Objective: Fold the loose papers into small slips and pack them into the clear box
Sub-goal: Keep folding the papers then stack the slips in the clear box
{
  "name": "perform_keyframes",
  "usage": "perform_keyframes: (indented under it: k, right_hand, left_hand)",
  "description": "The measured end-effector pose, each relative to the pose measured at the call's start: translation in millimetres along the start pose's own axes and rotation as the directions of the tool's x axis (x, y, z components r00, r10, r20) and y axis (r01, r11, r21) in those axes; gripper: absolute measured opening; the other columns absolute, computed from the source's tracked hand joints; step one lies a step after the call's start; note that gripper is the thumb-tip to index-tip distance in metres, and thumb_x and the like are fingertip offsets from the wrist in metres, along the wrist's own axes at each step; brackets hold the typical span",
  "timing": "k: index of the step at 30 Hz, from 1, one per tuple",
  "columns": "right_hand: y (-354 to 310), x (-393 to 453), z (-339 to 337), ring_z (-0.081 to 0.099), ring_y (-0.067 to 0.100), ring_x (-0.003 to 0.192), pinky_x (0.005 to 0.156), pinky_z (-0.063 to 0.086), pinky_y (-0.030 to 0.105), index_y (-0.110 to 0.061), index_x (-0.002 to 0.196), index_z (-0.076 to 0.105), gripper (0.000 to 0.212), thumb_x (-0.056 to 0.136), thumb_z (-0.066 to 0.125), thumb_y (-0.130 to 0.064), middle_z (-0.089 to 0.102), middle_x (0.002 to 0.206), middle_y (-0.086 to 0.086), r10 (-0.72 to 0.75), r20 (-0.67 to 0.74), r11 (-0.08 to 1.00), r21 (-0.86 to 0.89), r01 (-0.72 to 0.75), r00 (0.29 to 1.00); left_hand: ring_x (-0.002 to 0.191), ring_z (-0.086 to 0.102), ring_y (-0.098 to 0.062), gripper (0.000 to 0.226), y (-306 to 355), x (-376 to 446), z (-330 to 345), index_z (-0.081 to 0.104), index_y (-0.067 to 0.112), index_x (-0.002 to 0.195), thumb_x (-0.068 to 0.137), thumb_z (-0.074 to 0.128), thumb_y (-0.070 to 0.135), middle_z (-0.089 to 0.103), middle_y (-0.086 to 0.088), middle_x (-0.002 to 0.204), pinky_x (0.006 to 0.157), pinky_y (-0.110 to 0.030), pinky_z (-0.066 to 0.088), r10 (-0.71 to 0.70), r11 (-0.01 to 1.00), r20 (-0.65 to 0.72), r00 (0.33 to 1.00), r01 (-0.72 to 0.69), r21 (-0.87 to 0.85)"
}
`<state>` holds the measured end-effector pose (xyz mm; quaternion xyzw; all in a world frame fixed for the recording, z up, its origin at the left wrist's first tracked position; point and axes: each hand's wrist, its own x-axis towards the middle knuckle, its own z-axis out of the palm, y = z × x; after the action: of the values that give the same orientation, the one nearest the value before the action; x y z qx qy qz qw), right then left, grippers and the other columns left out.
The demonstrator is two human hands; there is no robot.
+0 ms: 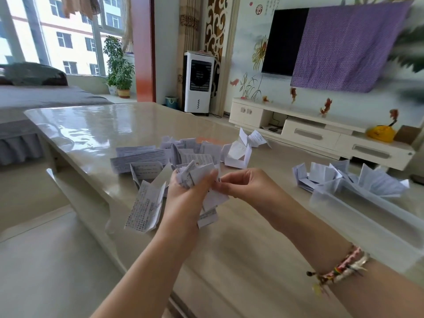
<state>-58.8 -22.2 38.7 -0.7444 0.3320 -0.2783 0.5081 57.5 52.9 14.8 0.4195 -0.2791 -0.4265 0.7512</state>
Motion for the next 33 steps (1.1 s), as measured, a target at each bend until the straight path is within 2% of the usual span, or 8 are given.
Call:
perform_keyframes:
  k: [6,10,13,16,21,25,30,33]
  right_hand:
    - [17,35,-21,0.058,0.003,0.081,0.065,0.041,0.011,-0.016,0.108,0.068,0.021,0.089,0.067,-0.023,0.066,0.091,-0.004,0.004,-0.262,0.980,-0.189,-0.055,0.965]
    - [38,68,-16,0.056,0.011,0.100,0.079,0.044,0.019,-0.015,0.124,0.059,0.039,0.087,0.070,-0.023,0.058,0.115,0.005,0.072,-0.176,0.951,-0.284,-0.120,0.982]
    - [48,85,-13,0.061,0.020,0.107,0.092,0.049,0.031,-0.009,0.116,0.061,0.043,0.081,0.076,-0.026,0.064,0.116,0.010,0.140,-0.136,0.952,-0.254,-0.171,0.981]
    - [47,88,-13,0.065,0.024,0.101,0.092,0.052,0.036,-0.003,0.106,0.064,0.037,0.078,0.079,-0.022,0.069,0.107,0.012,0.162,-0.127,0.963,-0.198,-0.185,0.979]
    - [38,60,-32,0.063,0.011,0.089,0.078,0.045,0.020,-0.009,0.089,0.067,0.018,0.079,0.077,-0.021,0.070,0.094,0.004,0.180,-0.120,0.974,-0.117,-0.194,0.976]
    - [25,23,-48,0.056,-0.012,0.059,0.056,0.037,0.005,-0.011,0.078,0.062,0.010,0.082,0.072,-0.011,0.068,0.074,-0.008,0.142,-0.111,0.990,0.017,-0.141,0.984]
    - [13,-15,-56,0.056,0.002,0.080,0.072,0.031,0.026,-0.017,0.086,0.071,0.025,0.067,0.074,-0.034,0.074,0.091,-0.008,0.146,-0.085,0.989,0.043,-0.143,0.986]
    - [12,-26,-56,0.061,0.008,0.089,0.078,0.035,0.029,-0.010,0.100,0.070,0.036,0.071,0.072,-0.031,0.074,0.096,-0.003,0.152,-0.039,0.977,0.159,-0.144,0.988]
  left_hand:
    - [0.067,0.066,-0.015,0.029,2,6,-15,0.062,0.004,0.117,0.090,0.063,0.013,0.072,-0.016,0.096,0.047,-0.026,0.051,-0.050,0.998,-0.110,0.993,0.054,0.031]
    - [0.072,0.064,-0.019,0.032,3,10,-16,0.063,0.003,0.114,0.084,0.068,0.011,0.070,-0.023,0.101,0.050,-0.028,0.052,-0.082,0.994,-0.119,0.990,0.089,0.056]
    - [0.069,0.061,-0.022,0.032,0,12,-18,0.061,0.001,0.113,0.083,0.068,0.006,0.066,-0.019,0.086,0.055,-0.030,0.052,-0.092,0.994,-0.107,0.990,0.098,0.049]
    - [0.062,0.061,-0.019,0.029,-4,15,-21,0.061,0.003,0.110,0.082,0.069,0.005,0.064,-0.011,0.075,0.056,-0.031,0.052,-0.099,0.993,-0.104,0.990,0.106,0.059]
    - [0.062,0.062,-0.016,0.031,-9,16,-24,0.061,0.005,0.112,0.083,0.070,0.012,0.067,-0.008,0.076,0.056,-0.030,0.052,-0.100,0.992,-0.111,0.989,0.108,0.067]
    - [0.061,0.061,-0.016,0.023,-12,13,-18,0.062,0.010,0.103,0.084,0.071,0.017,0.068,-0.008,0.080,0.053,-0.028,0.051,-0.104,0.992,-0.110,0.988,0.111,0.065]
    - [0.072,0.067,-0.019,0.044,-20,6,-3,0.062,0.015,0.109,0.074,0.078,0.036,0.072,-0.006,0.087,0.062,-0.035,0.054,-0.070,0.989,-0.015,0.997,0.071,0.126]
    - [0.092,0.070,-0.030,0.064,-23,0,7,0.059,0.015,0.119,0.069,0.080,0.049,0.072,-0.012,0.102,0.081,-0.052,0.057,-0.062,0.990,0.055,0.997,0.054,0.128]
